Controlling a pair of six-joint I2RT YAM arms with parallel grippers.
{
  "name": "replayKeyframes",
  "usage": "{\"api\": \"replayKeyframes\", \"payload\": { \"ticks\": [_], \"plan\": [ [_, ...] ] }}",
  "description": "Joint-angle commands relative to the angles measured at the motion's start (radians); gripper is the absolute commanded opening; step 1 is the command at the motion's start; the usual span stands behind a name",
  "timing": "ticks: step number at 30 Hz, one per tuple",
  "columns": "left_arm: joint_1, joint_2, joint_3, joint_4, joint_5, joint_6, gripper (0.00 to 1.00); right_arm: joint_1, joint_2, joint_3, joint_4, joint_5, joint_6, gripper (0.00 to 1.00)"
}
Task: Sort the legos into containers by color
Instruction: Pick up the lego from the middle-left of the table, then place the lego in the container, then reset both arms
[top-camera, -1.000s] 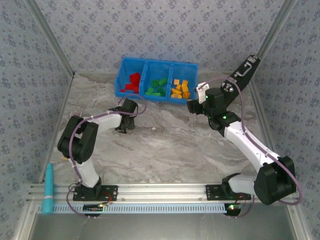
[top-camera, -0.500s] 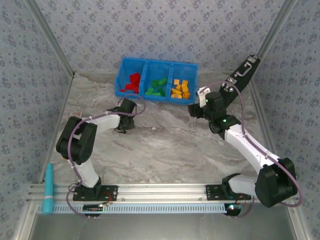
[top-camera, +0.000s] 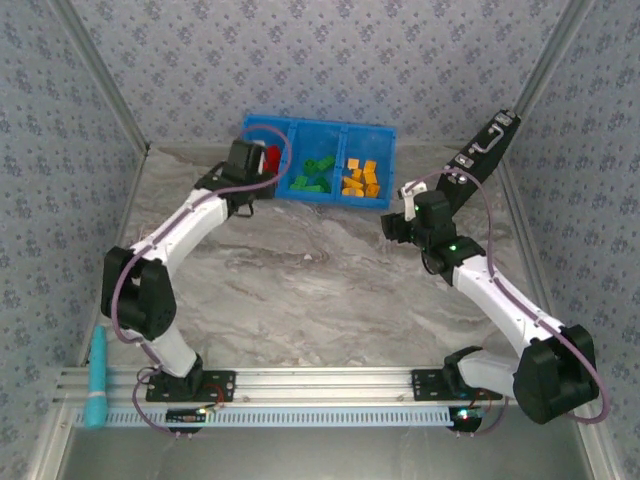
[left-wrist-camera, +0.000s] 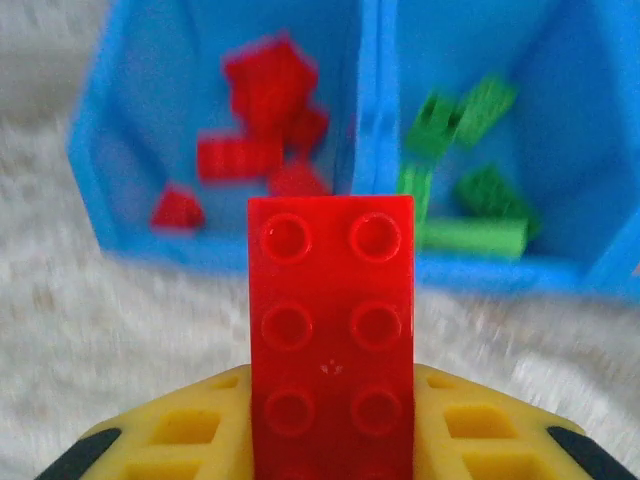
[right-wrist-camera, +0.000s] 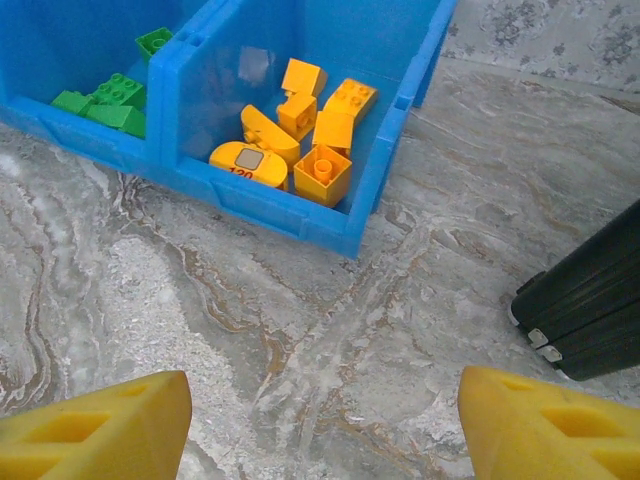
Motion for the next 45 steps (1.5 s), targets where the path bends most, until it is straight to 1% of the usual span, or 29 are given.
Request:
{"api": "replayKeyframes", "payload": {
  "ticks": [1,5,9,11,12,14,17,20,21,24,26,27,29,30,31,35,38,39,41,42,44,45],
  "plan": [
    [0.044,0.118,0.150,0.021,0.032,0.074,0.14,-0.002,-0.023,0.005,-0.037,0.053,0.036,0.73],
    [0.082,0.287,0.329,0.018,0.067,0.062,0.13,-0.003,-0.048,0.026,-0.085,0.103,0.053,0.73],
    [0.115,0.485,0.560,-0.025,0.093,0.049,0.13,-0.005,-0.076,0.029,-0.107,0.149,0.079,0.75],
    [0.132,0.580,0.674,-0.055,0.097,0.040,0.13,-0.007,-0.082,0.025,-0.116,0.182,0.095,0.78],
    [0.141,0.629,0.731,-0.073,0.104,0.031,0.13,-0.008,-0.084,0.018,-0.116,0.199,0.109,0.82],
    [0.152,0.712,0.838,-0.111,0.125,0.018,0.13,-0.017,-0.084,0.001,-0.104,0.206,0.124,0.99],
    [0.156,0.818,0.985,-0.171,0.126,0.019,0.14,-0.035,-0.076,-0.021,-0.066,0.192,0.128,0.99],
    [0.156,0.863,1.046,-0.188,0.132,0.004,0.16,-0.071,-0.056,-0.029,-0.025,0.161,0.127,0.99],
    [0.155,0.867,1.052,-0.189,0.136,-0.004,0.18,-0.084,-0.043,-0.026,-0.014,0.151,0.124,0.99],
    [0.154,0.869,1.067,-0.206,0.146,-0.026,0.32,-0.119,-0.010,-0.002,0.007,0.117,0.113,0.99],
    [0.155,0.866,1.090,-0.242,0.141,-0.027,0.48,-0.134,0.005,0.015,0.019,0.105,0.102,0.99],
    [0.155,0.858,1.095,-0.259,0.135,-0.030,0.54,-0.140,0.008,0.025,0.021,0.101,0.096,0.99],
    [0.155,0.830,1.090,-0.293,0.134,-0.032,0.62,-0.153,0.011,0.037,0.019,0.087,0.085,0.99],
    [0.153,0.810,1.080,-0.302,0.134,-0.032,0.80,-0.159,0.012,0.043,0.014,0.083,0.082,0.99],
    [0.150,0.784,1.059,-0.306,0.125,-0.030,0.99,-0.167,0.010,0.047,0.009,0.081,0.083,0.99],
    [0.136,0.654,0.956,-0.324,0.077,-0.006,1.00,-0.200,-0.017,0.043,-0.012,0.042,0.085,0.99],
    [0.122,0.478,0.776,-0.298,0.002,0.030,1.00,-0.218,-0.069,0.015,-0.004,0.022,0.083,0.99],
    [0.118,0.395,0.670,-0.273,-0.027,0.045,1.00,-0.225,-0.093,-0.001,-0.002,0.021,0.083,0.99],
    [0.119,0.209,0.470,-0.153,-0.081,0.075,1.00,-0.241,-0.137,-0.038,0.014,0.022,0.086,0.99],
    [0.121,0.111,0.335,-0.096,-0.132,0.102,1.00,-0.251,-0.161,-0.062,0.022,0.023,0.090,0.99],
    [0.129,-0.074,0.069,0.057,-0.239,0.177,1.00,-0.262,-0.205,-0.101,0.025,0.027,0.095,0.99],
    [0.141,-0.175,-0.099,0.179,-0.274,0.241,1.00,-0.264,-0.230,-0.112,0.000,0.028,0.100,0.99]
  ]
}}
